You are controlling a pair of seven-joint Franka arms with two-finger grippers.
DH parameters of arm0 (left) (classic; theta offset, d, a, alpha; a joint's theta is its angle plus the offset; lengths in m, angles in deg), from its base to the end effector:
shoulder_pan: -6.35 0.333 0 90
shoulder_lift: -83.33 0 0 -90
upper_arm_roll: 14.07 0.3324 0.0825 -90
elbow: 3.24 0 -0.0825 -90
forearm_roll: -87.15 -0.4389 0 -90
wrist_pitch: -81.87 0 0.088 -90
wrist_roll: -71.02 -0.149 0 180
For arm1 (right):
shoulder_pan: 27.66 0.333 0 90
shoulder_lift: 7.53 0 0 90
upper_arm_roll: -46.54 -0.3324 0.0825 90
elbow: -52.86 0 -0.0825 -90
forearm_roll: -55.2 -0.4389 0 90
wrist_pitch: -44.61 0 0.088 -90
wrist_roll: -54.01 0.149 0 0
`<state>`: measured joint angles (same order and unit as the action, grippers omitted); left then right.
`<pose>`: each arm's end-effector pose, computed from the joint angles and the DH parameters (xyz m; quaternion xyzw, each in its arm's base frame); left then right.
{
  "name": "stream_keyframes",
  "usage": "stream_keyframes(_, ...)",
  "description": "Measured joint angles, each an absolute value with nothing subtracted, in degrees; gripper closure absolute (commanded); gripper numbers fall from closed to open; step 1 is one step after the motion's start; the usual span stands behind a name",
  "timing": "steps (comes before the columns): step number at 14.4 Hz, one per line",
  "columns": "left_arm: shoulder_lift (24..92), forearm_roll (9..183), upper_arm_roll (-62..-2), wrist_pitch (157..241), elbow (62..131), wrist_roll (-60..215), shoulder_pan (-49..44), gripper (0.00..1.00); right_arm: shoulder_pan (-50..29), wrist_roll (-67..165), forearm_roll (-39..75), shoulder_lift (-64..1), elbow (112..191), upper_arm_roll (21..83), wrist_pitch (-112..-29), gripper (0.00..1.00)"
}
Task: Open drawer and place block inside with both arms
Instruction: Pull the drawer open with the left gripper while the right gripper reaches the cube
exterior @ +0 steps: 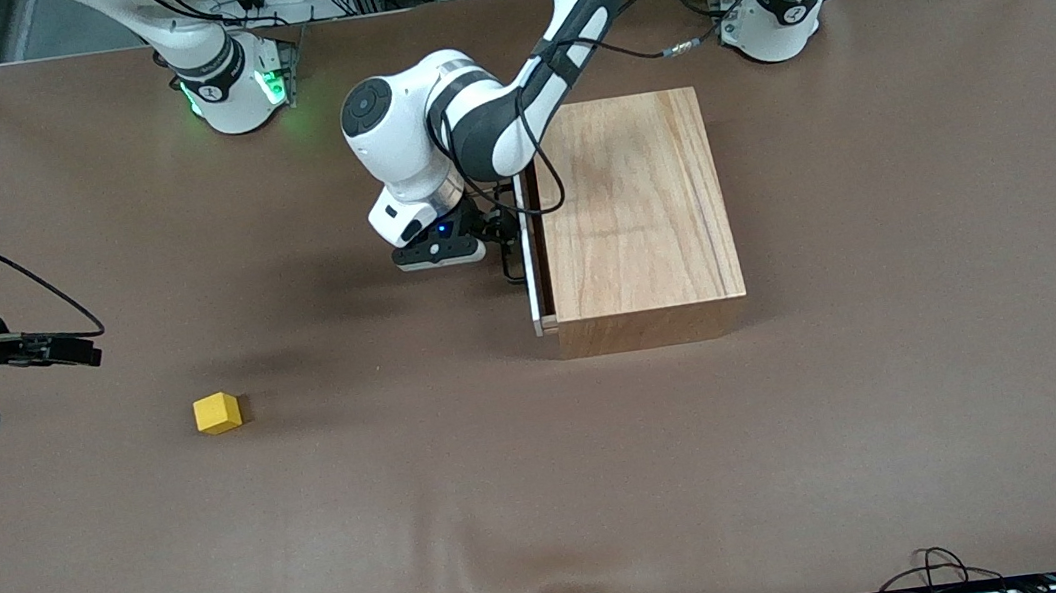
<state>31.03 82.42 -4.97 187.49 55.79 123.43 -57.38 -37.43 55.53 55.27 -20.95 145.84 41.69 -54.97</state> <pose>0.4545 -0.6898 0.2386 -0.9919 0.0596 -0.0565 0.0969 0.6685 -0.0613 0.4345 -0.9966 0.0565 0.0588 0.0110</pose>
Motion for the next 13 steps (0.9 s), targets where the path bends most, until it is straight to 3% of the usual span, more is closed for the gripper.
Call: stream_keyframes(13, 30.3, 88.7, -6.7, 207.3, 55.6, 123.4, -57.5, 0.00, -37.8, 52.2, 55.3, -20.2, 159.4, 42.2, -69.8, 0.00)
